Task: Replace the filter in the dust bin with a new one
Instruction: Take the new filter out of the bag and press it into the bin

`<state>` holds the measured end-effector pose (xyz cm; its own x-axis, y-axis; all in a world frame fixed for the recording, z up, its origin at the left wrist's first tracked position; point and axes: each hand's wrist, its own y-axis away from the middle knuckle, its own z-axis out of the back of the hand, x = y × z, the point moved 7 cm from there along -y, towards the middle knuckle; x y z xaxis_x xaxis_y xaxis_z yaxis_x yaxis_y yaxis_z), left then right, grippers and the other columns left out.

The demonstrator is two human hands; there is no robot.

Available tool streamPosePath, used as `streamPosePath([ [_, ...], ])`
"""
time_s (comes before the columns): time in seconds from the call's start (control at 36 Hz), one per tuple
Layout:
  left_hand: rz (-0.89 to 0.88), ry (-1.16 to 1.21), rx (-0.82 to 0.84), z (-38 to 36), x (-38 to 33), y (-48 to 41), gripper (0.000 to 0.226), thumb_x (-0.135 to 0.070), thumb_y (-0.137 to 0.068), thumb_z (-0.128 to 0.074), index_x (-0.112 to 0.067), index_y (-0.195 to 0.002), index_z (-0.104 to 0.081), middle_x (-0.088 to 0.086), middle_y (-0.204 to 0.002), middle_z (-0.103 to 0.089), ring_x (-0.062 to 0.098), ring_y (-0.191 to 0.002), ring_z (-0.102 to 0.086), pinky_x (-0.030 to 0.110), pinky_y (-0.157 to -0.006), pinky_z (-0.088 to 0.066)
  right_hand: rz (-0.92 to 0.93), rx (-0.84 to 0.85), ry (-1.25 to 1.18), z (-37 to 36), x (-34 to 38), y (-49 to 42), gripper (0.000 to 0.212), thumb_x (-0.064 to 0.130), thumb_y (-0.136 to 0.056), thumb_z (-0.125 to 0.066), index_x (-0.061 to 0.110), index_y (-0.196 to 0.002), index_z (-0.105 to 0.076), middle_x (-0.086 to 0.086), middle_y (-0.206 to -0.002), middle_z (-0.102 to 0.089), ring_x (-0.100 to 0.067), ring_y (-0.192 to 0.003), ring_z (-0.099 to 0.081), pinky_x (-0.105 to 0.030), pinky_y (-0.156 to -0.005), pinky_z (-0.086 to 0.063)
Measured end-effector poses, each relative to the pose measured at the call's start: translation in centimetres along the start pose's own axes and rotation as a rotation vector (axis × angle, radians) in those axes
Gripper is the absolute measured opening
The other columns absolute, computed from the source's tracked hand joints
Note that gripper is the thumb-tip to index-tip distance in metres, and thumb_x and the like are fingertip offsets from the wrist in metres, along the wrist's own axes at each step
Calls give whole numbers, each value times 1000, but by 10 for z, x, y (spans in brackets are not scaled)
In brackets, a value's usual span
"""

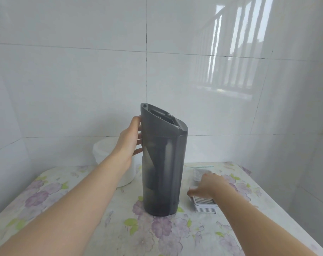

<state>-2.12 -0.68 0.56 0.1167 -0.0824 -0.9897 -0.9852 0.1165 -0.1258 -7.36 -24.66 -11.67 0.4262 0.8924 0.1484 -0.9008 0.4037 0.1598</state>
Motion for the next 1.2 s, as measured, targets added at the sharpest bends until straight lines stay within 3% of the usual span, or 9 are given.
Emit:
streamPosePath([
  [0.08, 5, 7, -6, 0, 0, 0, 32, -46, -88, -46, -24, -69, -61, -11, -56, -64, 14, -69, -60, 34, -81, -50, 6, -7, 16, 0, -1, 1, 74, 66, -69, -62, 14, -122, -61, 0, -100, -58, -20, -94, -56, -27, -73, -45],
  [0.22, 1, 23, 6, 0, 0, 0, 32, -48, -88, -47, -25, -72, -63, -13, -53, -65, 14, -70, -60, 34, -81, -50, 17, -33, 67, 6, 1, 3, 82, 79, -70, -57, 17, -124, -58, 3, -111, -63, -19, -107, -61, -28, -76, -44],
  [0.33, -8, 18, -2, -1, -3, 4, 38, -55, -89, -46, -24, -81, -67, -9, -69, -68, 13, -73, -62, 34, -80, -52, 42, -142, 122, 33, 9, 8, 47, 59, -89, -50, 17, -107, -59, -1, -101, -63, -22, -97, -61, -28, -73, -42],
  [0.44, 1, 91, -38, 3, -1, 13, 53, -63, -94, -33, -22, -106, -65, 1, -92, -69, 16, -85, -65, 36, -85, -51, 79, -216, -168, 58, 18, 3, 34, 38, -95, -47, 10, -77, -55, -6, -76, -58, -30, -88, -62, -30, -60, -41],
  [0.58, -78, -6, 61, -4, 3, 32, 54, -71, -87, -37, -30, -114, -62, -5, -112, -68, 12, -108, -61, 39, -101, -42, 195, -136, -928, 81, 36, 2, 38, 31, -99, -45, 2, -113, -65, -14, -113, -68, -25, -92, -58, -47, -95, -50],
  [0.67, -74, -104, 88, -4, 13, 37, 117, -89, -47, -60, -27, -145, -38, -9, -130, -60, 10, -119, -58, 41, -106, -43, 229, -22, -1199, 84, 46, 3, 45, 41, -99, -41, 13, -127, -62, -5, -125, -66, -22, -114, -59, -43, -95, -49],
  [0.72, -88, -165, 102, -4, 19, 38, 122, -75, -43, -76, -30, -147, -31, -10, -132, -56, 6, -116, -57, 33, -98, -48, 249, 49, -1303, 83, 54, 3, 49, 50, -98, -38, 21, -128, -63, -1, -130, -66, -21, -122, -58, -43, -103, -45],
  [0.86, -158, -222, 137, -11, 23, 36, 91, -23, -64, -89, -36, -136, -34, -16, -124, -55, -9, -99, -54, 10, -67, -47, 318, 145, -1389, 85, 69, 12, 57, 60, -99, -28, 28, -116, -72, 0, -121, -72, -22, -121, -61, -50, -109, -41],
  [1.2, -127, -290, 26, 19, 23, 15, 110, -42, -59, -88, -34, -150, -27, -1, -130, -53, 19, -117, -54, 27, -82, -45, 287, 125, -1272, 87, 69, 12, 72, 73, -90, -29, 23, -126, -65, -2, -114, -69, -23, -112, -64, -52, -109, -41],
])
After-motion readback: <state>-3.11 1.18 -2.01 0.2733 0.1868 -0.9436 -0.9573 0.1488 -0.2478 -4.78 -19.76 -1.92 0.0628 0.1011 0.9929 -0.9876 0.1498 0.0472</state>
